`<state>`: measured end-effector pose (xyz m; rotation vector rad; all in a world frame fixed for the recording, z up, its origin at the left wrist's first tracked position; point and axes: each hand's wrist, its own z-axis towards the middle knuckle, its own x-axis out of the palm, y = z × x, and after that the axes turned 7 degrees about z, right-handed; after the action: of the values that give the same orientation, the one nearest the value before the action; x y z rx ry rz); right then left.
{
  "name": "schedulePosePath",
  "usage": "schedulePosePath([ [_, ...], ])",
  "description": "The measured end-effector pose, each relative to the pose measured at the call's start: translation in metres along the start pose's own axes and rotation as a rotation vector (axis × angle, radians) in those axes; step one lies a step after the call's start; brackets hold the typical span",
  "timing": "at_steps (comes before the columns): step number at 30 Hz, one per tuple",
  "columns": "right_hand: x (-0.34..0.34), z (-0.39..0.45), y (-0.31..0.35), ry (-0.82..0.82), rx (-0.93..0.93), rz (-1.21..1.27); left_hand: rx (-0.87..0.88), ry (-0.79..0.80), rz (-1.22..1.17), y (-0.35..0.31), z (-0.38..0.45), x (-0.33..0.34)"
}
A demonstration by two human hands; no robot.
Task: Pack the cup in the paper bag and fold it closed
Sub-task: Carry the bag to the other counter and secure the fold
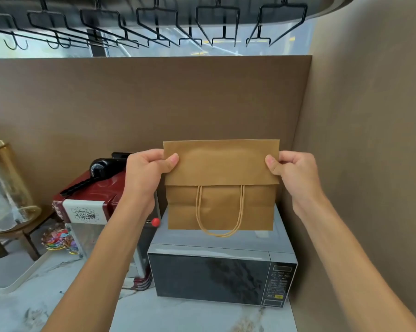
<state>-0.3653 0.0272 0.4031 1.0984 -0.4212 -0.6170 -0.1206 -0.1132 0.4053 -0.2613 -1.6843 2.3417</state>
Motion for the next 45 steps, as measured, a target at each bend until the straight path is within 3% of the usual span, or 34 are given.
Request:
schedulePosePath([
  [12, -0.038, 0.001, 0.005, 0.029, 0.003, 0.069, 0.033, -0.048, 0.005, -0.001, -0.019, 0.040],
  [21, -0.060, -0.046, 0.019, -0.013, 0.040, 0.054, 0.040, -0.007, 0.011, -0.015, -0.057, 0.045],
  [36, -0.067, -0.210, 0.055, -0.058, 0.058, 0.025, 0.003, 0.052, -0.044, -0.024, -0.185, -0.010],
  [45, -0.105, -0.292, 0.087, -0.165, 0.069, -0.033, -0.001, 0.164, -0.037, -0.042, -0.258, 0.003],
])
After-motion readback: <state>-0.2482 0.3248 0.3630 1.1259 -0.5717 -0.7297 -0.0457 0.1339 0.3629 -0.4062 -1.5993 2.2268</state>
